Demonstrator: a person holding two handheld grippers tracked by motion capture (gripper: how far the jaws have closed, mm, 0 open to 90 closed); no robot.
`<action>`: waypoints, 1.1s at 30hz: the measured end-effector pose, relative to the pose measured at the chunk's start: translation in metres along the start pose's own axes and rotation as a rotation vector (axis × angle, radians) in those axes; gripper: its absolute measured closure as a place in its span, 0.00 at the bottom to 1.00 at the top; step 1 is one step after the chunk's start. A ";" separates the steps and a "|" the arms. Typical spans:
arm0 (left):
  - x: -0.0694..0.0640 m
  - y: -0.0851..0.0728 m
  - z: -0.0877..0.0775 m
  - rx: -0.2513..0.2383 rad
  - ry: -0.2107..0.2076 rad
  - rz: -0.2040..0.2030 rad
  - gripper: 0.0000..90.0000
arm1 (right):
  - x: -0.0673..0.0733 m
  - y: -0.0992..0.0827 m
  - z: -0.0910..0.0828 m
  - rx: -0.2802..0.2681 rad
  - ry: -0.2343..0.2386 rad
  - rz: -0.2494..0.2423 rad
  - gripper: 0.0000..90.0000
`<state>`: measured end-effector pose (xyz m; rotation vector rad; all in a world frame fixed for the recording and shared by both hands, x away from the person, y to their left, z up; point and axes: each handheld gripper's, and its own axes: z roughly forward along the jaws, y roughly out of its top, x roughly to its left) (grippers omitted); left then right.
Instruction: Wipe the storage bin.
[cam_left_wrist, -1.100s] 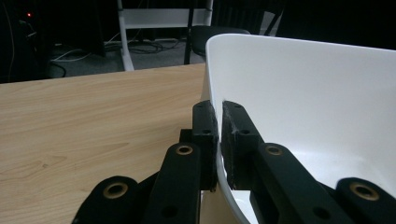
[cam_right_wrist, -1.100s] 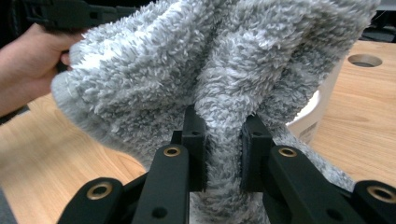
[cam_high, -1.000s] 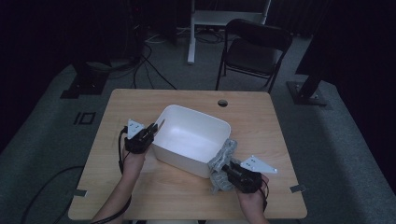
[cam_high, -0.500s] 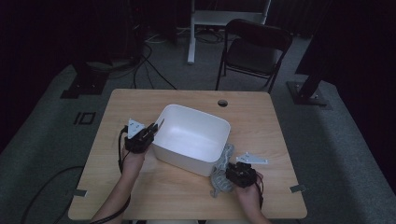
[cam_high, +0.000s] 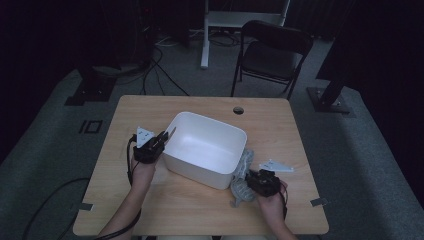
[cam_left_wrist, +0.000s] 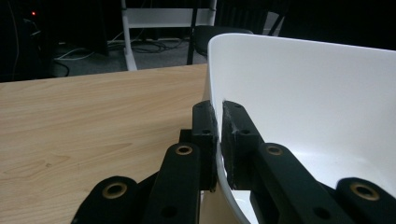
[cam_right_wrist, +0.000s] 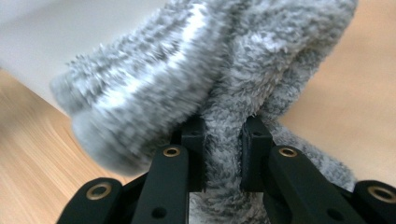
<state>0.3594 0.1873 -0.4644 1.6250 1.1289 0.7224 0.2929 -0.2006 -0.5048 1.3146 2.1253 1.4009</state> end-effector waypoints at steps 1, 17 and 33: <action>0.000 0.000 0.000 0.001 0.002 0.000 0.94 | 0.001 0.005 -0.009 -0.044 0.004 -0.013 0.85; 0.001 0.001 0.000 0.004 -0.019 0.002 0.94 | 0.007 0.017 -0.003 -0.068 0.008 -0.090 0.85; 0.000 0.001 0.001 0.005 -0.015 0.001 0.94 | -0.004 0.004 0.021 0.014 -0.024 -0.077 0.85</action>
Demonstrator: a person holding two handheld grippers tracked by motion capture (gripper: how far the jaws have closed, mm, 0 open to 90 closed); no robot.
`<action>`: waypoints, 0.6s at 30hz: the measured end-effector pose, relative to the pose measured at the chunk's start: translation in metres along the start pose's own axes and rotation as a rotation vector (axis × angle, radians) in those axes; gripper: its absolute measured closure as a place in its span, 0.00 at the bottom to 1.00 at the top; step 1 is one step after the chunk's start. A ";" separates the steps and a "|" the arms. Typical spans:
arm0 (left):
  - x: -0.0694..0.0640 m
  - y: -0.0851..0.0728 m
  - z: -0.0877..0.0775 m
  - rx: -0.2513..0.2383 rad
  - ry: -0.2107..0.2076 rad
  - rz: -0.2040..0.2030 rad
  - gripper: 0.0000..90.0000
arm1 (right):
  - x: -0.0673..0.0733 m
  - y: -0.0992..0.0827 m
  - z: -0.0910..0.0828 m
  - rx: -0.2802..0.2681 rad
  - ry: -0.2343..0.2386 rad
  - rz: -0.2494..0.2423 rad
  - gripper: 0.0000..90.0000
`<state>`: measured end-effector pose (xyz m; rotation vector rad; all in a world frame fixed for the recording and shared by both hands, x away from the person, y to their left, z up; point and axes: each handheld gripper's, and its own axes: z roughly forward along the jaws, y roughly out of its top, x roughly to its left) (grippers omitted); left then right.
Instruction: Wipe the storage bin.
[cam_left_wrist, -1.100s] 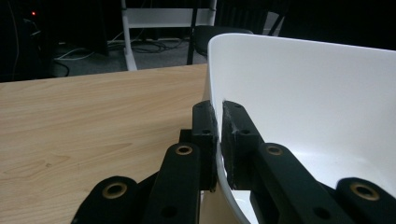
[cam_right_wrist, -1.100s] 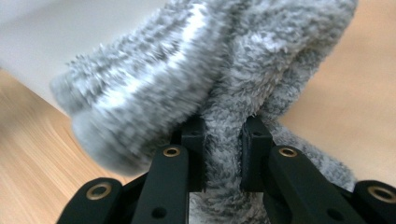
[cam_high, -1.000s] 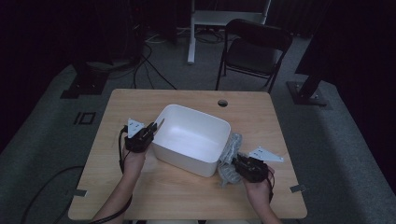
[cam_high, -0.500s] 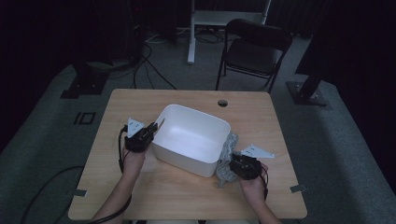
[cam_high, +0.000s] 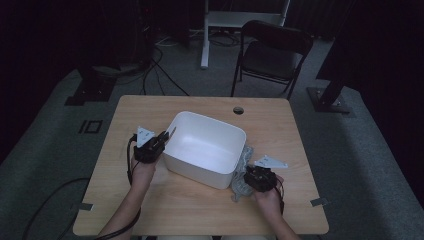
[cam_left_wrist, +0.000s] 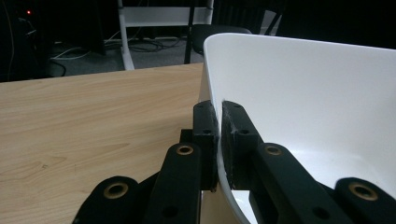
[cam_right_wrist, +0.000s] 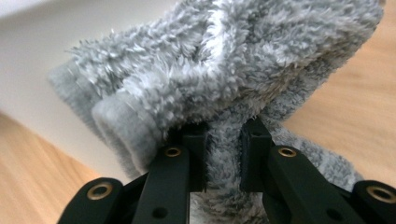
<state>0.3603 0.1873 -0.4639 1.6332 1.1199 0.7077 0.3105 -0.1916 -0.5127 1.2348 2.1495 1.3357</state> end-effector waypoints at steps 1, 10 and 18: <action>0.000 0.000 0.000 -0.001 -0.002 0.001 0.94 | 0.000 -0.004 0.005 0.027 -0.012 -0.006 0.85; 0.000 0.000 0.000 0.000 0.015 -0.015 0.93 | -0.016 -0.007 0.011 0.084 0.007 0.032 0.85; 0.000 0.000 0.000 0.000 0.015 -0.016 0.94 | -0.034 0.030 -0.041 -0.174 0.063 0.023 0.85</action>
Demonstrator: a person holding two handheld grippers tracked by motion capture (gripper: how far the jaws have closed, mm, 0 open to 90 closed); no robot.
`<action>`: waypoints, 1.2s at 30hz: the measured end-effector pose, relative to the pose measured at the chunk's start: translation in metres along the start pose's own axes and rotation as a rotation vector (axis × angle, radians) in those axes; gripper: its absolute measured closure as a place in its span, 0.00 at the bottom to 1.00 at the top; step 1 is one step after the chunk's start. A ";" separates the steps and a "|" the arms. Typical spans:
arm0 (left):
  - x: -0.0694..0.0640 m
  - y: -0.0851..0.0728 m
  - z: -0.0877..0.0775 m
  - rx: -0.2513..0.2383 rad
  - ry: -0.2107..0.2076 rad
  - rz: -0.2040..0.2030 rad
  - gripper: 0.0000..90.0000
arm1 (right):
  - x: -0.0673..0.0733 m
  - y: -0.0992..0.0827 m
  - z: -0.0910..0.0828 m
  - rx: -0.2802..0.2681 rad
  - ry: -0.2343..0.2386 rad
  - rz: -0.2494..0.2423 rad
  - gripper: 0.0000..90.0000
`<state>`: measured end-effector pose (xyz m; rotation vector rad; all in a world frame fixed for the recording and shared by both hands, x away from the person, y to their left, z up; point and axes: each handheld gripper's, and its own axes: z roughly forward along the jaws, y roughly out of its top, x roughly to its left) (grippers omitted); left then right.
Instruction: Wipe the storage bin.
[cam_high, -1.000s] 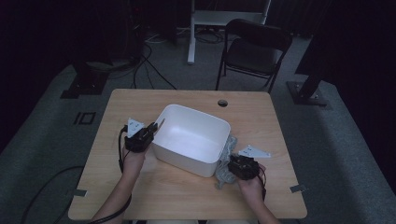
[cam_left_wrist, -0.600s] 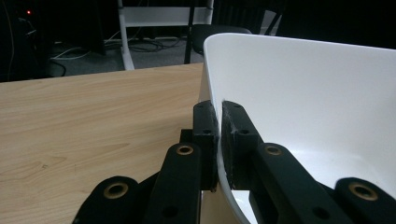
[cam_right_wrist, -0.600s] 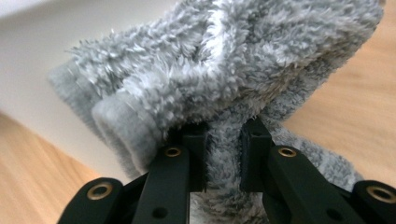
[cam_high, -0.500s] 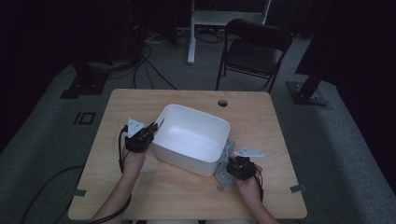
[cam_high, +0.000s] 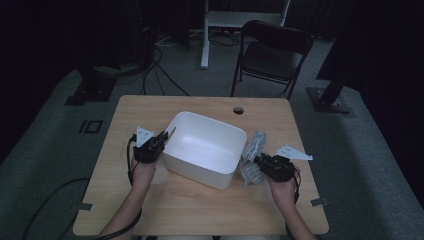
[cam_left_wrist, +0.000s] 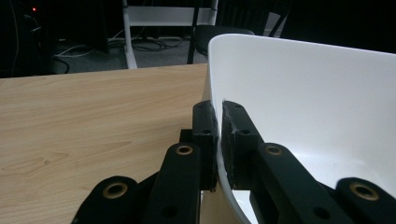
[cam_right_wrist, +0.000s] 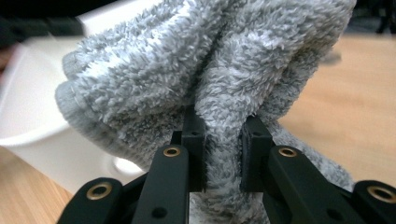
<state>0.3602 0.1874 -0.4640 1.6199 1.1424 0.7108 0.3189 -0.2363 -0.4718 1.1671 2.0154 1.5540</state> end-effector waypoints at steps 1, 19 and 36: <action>0.000 0.000 0.000 0.000 -0.001 -0.001 0.94 | 0.001 0.002 0.000 -0.012 0.024 -0.004 0.85; 0.001 0.000 0.000 0.001 -0.012 0.003 0.93 | 0.003 -0.028 0.046 0.145 -0.002 -0.052 0.85; 0.001 0.000 0.000 -0.004 -0.001 -0.016 0.93 | -0.009 -0.029 0.046 0.184 -0.046 -0.034 0.85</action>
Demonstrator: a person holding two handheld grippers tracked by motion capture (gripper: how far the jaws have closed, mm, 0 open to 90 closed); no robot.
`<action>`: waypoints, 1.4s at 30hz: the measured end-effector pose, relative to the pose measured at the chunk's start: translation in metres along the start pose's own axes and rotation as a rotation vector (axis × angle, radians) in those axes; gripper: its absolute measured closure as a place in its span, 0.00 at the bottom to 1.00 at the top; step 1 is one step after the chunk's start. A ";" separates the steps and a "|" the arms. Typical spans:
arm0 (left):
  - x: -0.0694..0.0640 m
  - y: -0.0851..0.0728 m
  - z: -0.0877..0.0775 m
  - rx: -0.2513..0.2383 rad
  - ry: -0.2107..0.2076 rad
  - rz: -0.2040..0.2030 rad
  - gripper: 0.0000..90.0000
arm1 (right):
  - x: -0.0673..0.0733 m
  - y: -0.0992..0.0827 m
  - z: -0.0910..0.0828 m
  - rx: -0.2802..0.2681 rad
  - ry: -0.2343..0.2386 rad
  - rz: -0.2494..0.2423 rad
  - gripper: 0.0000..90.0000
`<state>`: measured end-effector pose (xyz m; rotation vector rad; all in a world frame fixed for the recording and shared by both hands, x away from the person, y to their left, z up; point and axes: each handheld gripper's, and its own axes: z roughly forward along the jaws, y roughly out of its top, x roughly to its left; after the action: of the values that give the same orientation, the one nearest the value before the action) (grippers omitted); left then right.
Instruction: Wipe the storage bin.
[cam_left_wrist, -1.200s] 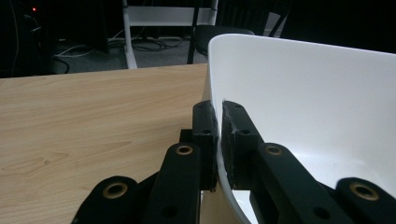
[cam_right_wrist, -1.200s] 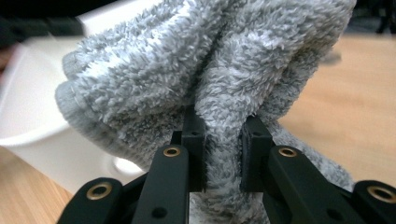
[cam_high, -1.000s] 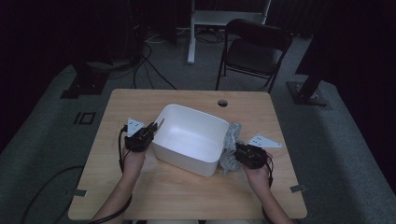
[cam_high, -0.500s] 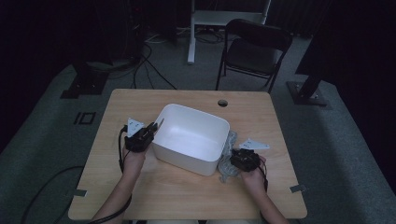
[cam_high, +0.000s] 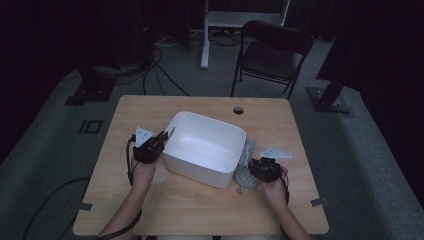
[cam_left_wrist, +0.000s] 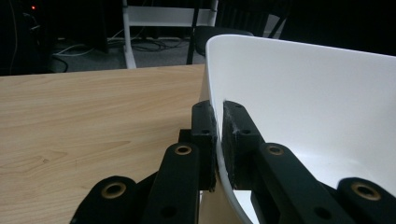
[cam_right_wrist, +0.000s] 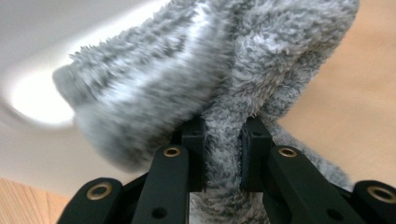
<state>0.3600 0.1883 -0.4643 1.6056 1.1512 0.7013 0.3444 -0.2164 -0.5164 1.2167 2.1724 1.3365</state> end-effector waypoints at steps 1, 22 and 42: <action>0.000 0.000 0.000 0.000 0.000 0.000 0.93 | 0.000 0.006 -0.007 -0.026 -0.007 -0.012 0.85; 0.000 0.002 0.001 0.016 -0.014 0.042 0.95 | -0.009 0.021 0.010 -0.042 -0.012 -0.004 0.86; 0.002 0.000 0.000 -0.003 -0.011 0.002 0.92 | -0.021 0.001 0.036 0.057 -0.017 0.087 0.85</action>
<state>0.3610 0.1899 -0.4642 1.6067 1.1397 0.6946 0.3798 -0.2121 -0.5374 1.3532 2.1827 1.3009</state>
